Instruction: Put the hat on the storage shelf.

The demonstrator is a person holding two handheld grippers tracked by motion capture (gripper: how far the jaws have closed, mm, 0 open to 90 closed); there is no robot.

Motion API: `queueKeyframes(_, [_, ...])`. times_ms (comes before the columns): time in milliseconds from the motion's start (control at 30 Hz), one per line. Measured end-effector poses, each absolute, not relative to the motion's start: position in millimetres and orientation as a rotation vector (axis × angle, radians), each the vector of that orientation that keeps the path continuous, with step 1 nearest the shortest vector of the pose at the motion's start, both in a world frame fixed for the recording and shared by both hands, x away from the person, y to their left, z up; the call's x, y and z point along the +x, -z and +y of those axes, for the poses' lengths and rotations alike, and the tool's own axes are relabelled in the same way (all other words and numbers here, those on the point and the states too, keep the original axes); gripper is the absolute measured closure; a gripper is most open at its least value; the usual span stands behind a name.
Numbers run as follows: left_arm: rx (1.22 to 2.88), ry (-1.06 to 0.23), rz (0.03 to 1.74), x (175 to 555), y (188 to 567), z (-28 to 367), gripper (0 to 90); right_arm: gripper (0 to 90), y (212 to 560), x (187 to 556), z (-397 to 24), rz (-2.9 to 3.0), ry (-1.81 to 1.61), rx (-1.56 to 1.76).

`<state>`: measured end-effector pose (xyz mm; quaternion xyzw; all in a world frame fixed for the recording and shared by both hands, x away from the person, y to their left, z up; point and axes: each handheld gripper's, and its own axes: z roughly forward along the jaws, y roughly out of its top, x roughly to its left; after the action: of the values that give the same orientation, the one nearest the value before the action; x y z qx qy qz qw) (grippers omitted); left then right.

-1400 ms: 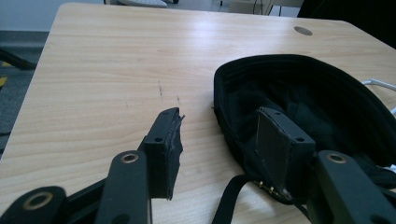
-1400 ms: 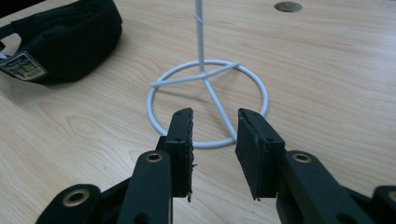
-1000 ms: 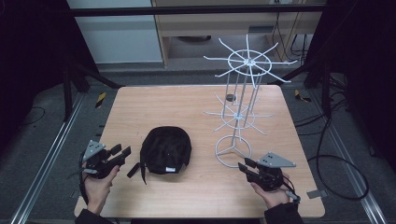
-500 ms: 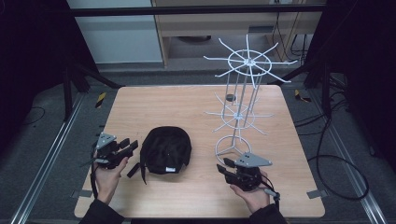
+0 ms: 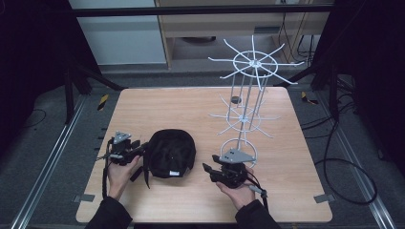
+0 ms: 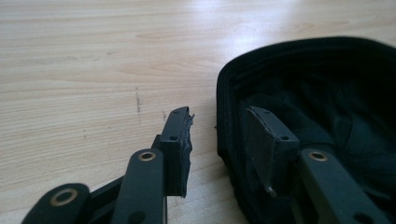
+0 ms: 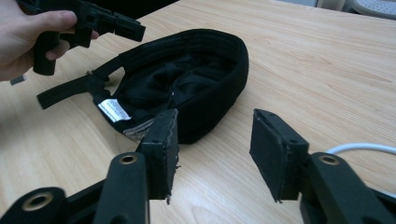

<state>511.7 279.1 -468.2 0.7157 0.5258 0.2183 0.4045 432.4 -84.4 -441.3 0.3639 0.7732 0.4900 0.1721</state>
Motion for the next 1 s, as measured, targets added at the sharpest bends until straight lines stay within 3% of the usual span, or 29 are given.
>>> queueKeyframes(300, [1.844, -0.5, 1.326, 519, 478, 279, 66.2, 45.6, 452, 452, -52, 2.208, -1.363, 1.068])
queueKeyframes(533, [1.866, -0.459, 1.332, 518, 481, 276, 78.5, 44.3, 464, 465, -25, 2.232, -1.36, 1.099])
queueKeyframes(1000, [1.876, -0.439, 1.322, 497, 477, 276, 80.7, 45.5, 479, 474, -22, 2.256, -1.286, 1.177])
